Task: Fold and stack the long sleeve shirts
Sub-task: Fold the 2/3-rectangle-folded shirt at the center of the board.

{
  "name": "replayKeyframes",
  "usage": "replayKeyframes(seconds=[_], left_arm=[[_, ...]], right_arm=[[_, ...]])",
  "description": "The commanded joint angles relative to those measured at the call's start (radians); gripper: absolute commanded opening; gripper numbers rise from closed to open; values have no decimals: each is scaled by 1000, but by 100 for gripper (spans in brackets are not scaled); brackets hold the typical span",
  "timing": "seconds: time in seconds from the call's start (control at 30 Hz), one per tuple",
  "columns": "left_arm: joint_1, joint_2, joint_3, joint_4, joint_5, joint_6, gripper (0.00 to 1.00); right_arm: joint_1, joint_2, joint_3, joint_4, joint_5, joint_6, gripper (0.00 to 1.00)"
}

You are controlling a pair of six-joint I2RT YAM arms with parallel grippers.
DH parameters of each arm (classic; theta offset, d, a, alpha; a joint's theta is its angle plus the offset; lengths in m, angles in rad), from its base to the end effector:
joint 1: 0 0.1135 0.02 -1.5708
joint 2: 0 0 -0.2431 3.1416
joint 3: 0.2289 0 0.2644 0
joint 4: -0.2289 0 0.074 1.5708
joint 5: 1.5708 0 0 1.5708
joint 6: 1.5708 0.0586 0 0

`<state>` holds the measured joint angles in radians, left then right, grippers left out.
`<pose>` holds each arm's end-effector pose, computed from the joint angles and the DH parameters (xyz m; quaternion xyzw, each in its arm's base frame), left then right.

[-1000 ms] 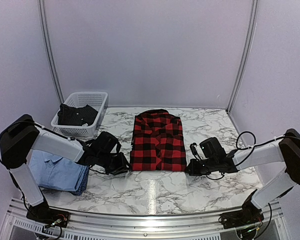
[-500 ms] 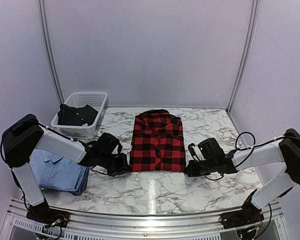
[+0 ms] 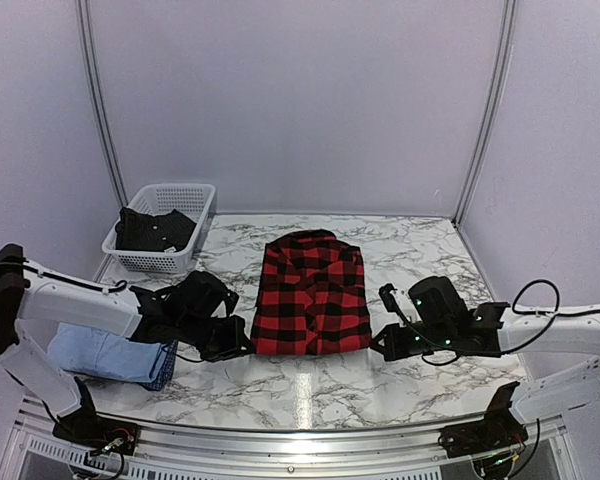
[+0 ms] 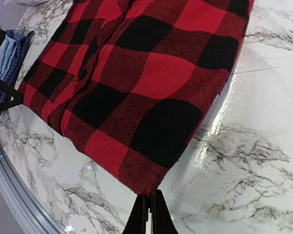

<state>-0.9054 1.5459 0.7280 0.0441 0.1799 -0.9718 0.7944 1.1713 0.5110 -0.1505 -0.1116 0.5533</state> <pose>0.1942 -0.2645 0.1176 0.0044 0.9186 -0.3607 0.1616 0.1752 0.1877 0.1311 -0.1320 0.9180 0.2716 0.2571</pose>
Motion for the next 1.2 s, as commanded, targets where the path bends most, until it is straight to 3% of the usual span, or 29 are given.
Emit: replayKeyframes(seconds=[0.0,0.17,0.27,0.33,0.43,0.6,0.73,0.83,0.97,1.17], left_arm=[[-57,-114,-16,-125,-79,4,0],[-73,-216,32,-216,-155,24,0],[-57,-210,141,-303,-231,94,0],[-14,-160,213,-311,-209,146,0],[65,-20,358,-311,-183,239,0],[213,303,646,-259,-108,346,0],[290,612,924,-250,-46,343,0],[310,754,1063,-248,-39,334,0],[307,814,1060,-239,-23,316,0],[257,625,711,-68,-28,243,0]], right_arm=[[56,-112,9,-121,16,47,0],[77,-163,108,-170,20,51,0],[46,-107,211,-197,56,13,0],[-24,-35,282,-173,9,-25,0],[-152,115,382,-69,-37,-98,0],[-318,523,602,112,-88,-151,0],[-379,823,826,163,-114,-148,0],[-396,965,946,155,-114,-145,0],[-394,1009,940,129,-132,-140,0],[-364,864,647,222,-132,-112,0]])
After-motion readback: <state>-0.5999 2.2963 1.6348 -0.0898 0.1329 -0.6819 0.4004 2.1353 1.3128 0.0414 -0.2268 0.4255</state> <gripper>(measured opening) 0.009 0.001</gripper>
